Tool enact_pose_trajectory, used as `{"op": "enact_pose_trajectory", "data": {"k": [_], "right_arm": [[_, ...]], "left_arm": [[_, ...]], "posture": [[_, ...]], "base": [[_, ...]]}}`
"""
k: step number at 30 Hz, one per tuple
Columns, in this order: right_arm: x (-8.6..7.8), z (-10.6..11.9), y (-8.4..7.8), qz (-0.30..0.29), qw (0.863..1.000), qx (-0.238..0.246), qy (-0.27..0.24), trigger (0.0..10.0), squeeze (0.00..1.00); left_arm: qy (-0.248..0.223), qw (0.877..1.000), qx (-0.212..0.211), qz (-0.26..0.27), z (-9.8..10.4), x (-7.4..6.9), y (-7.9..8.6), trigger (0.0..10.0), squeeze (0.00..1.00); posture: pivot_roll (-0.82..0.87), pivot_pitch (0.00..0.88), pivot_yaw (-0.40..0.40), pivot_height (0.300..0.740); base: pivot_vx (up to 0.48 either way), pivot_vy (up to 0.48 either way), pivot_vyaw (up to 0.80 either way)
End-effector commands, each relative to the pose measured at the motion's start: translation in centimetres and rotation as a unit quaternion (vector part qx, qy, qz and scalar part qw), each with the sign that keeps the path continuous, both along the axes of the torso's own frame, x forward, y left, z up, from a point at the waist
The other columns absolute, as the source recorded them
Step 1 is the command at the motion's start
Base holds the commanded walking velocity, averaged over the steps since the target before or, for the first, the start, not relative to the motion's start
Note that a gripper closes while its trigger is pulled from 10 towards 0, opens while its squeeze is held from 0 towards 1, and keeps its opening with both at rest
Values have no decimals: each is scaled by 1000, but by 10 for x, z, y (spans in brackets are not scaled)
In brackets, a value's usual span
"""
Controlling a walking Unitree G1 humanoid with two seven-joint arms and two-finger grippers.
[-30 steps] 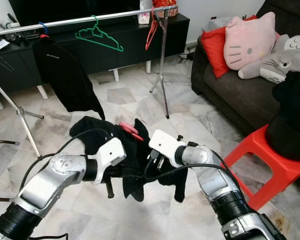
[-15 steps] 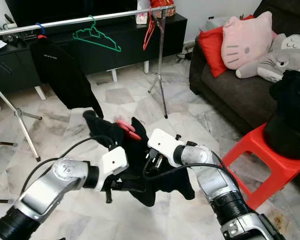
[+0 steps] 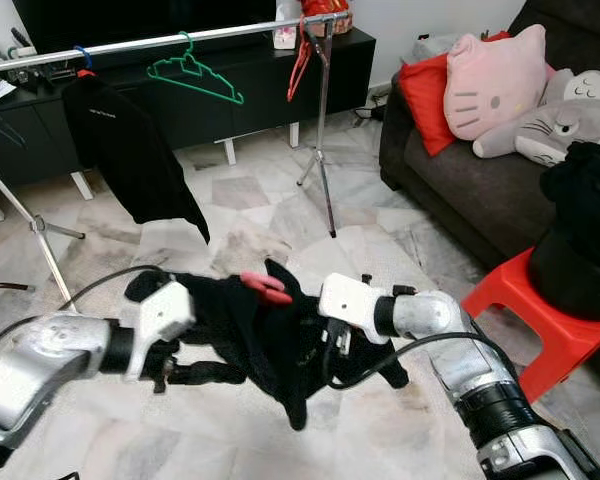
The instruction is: Hang hanger
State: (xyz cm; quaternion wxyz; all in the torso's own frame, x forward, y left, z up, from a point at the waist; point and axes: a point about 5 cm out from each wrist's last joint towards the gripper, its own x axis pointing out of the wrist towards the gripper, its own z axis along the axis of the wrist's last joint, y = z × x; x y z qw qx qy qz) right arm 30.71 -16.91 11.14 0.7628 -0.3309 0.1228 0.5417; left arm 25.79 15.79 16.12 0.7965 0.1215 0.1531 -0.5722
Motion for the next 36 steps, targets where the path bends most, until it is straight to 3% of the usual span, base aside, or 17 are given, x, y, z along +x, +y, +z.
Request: {"op": "enact_pose_trajectory", "data": {"k": [1, 3, 6, 9, 10, 11, 12, 16, 24, 36], "right_arm": [[0, 8, 1, 26, 1000, 14, -11, 0, 0], [-8, 7, 2, 63, 998, 21, 15, 0, 0], [-9, 5, 2, 75, 997, 15, 21, 0, 0], [-8, 4, 1, 76, 997, 13, 21, 0, 0], [-9, 3, 2, 81, 996, 13, 23, 0, 0], [-9, 3, 2, 88, 996, 14, 24, 0, 0], [-10, 3, 4, 98, 995, 17, 25, 0, 0], [-12, 5, 5, 109, 993, 18, 28, 0, 0], [-13, 9, 7, 125, 992, 23, 25, 0, 0], [-11, 17, 17, 132, 990, 38, 9, 0, 0]], "left_arm": [[-13, 1000, -12, 6, 9, 1, 4, 10000, 1000], [-21, 999, -48, 6, 18, 3, 3, 10000, 1000], [-28, 997, -67, -2, 25, 2, 0, 10000, 1000], [-31, 997, -64, -8, 27, 1, -1, 10000, 1000], [-29, 998, -52, -11, 23, 0, -2, 10000, 949], [-28, 999, -39, -14, 19, -1, -3, 10000, 0], [-23, 999, -16, -20, 10, -2, -2, 10000, 0], [-7, 1000, 4, -30, 0, -4, -6, 10000, 0], [-15, 1000, -5, -1, -5, 8, -12, 10000, 0], [14, 999, 18, -46, -18, -2, -23, 10000, 0]], "posture": [[-81, 53, -28, 740], [-75, 52, -29, 740], [-72, 51, -33, 740], [-72, 51, -33, 740], [-70, 51, -34, 740], [-70, 51, -34, 740], [-71, 51, -34, 740], [-73, 53, -35, 740], [-80, 55, -33, 740], [-78, 57, -32, 740]], "base": [[0, 0, 0], [0, 0, 0], [0, 0, 0], [0, 0, 0], [0, 0, 0], [0, 0, 0], [0, 0, 0], [0, 0, 0], [0, 0, 0], [0, 0, 0]]}}
